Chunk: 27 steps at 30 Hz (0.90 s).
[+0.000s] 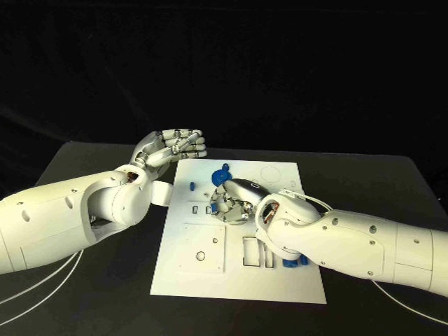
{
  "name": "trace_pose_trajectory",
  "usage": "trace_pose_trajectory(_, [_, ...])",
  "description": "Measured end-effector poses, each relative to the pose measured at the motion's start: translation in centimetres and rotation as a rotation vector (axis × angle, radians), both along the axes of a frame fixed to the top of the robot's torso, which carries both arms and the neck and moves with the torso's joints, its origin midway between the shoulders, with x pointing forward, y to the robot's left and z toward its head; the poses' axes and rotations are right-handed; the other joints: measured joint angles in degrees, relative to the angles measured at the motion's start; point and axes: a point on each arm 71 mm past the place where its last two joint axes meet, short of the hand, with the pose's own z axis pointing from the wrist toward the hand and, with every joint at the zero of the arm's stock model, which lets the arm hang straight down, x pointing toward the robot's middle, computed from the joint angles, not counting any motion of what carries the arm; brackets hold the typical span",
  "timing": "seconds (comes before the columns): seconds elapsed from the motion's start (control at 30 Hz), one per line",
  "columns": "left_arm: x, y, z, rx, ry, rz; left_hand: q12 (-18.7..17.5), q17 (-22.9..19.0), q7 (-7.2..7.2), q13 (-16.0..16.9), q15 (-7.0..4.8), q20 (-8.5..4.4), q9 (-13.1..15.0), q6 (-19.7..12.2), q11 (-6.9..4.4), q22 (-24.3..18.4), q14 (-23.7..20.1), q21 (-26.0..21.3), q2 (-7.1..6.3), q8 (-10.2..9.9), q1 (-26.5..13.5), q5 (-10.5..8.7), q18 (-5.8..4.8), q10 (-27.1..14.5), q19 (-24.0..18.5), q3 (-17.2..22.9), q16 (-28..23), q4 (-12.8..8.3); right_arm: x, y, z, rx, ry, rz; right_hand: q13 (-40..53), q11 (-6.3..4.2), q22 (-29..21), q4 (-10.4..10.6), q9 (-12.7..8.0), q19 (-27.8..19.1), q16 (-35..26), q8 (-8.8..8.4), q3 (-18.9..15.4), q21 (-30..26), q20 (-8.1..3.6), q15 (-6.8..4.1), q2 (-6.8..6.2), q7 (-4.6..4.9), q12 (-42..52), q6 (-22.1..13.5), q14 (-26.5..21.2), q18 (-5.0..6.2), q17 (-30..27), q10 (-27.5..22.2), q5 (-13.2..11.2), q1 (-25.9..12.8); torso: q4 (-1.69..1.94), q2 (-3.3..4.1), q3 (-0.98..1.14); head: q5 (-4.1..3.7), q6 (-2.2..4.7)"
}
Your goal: Assemble the parts on the task board
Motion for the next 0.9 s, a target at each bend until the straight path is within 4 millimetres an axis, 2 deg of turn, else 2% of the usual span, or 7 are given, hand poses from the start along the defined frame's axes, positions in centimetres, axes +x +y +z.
trace_pose_trajectory(0.83, [0.01,0.02,-0.04,0.0,0.005,-0.004,0.0,-0.1,0.0,0.0,-0.21,0.0,0.0,0.0,0.0,0.0,0.2,0.0,0.0,0.0,0.0,0.0,0.0,0.0,0.0,0.0,0.0,0.0,0.02,-0.18,-0.05,-0.004,-0.001,0.0,0.0,0.0,0.0,-0.2,-0.1,0.0,0.0,-0.01,-0.2,0.0,0.0,0.0,-0.22,-0.09,0.0,-0.1,0.0,0.0,0.0,0.0,0.0,-0.2,0.03,0.01,-0.03,-0.25,0.03])
trace_pose_trajectory(0.9, [0.01,0.02,-0.05,0.0,0.006,-0.004,0.0,-0.1,0.0,0.0,-0.21,0.0,0.0,0.0,0.0,0.0,0.2,0.0,0.0,0.0,0.0,0.0,0.0,0.0,0.0,0.0,0.0,0.0,0.02,-0.18,-0.06,-0.004,-0.001,0.001,0.0,0.07,-0.1,-0.2,0.0,0.0,0.0,-0.3,-0.2,-0.3,0.0,0.0,-0.49,0.14,0.0,-0.3,0.0,0.0,0.0,-0.1,0.0,-0.5,0.03,0.01,-0.03,-0.26,0.03])
